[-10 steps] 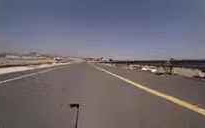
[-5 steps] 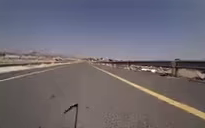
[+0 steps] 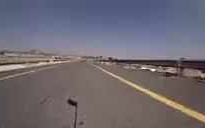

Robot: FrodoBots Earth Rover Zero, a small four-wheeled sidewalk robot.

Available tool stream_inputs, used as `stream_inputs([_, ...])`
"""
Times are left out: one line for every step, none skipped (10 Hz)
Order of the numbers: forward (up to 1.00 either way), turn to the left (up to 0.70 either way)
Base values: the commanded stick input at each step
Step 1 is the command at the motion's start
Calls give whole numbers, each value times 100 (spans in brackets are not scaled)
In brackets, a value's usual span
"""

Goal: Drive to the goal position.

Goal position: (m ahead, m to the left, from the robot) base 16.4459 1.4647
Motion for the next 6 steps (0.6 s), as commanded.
stream_inputs([70, 0])
stream_inputs([70, 0])
stream_inputs([70, 0])
stream_inputs([70, 0])
stream_inputs([70, 0])
stream_inputs([70, 0])
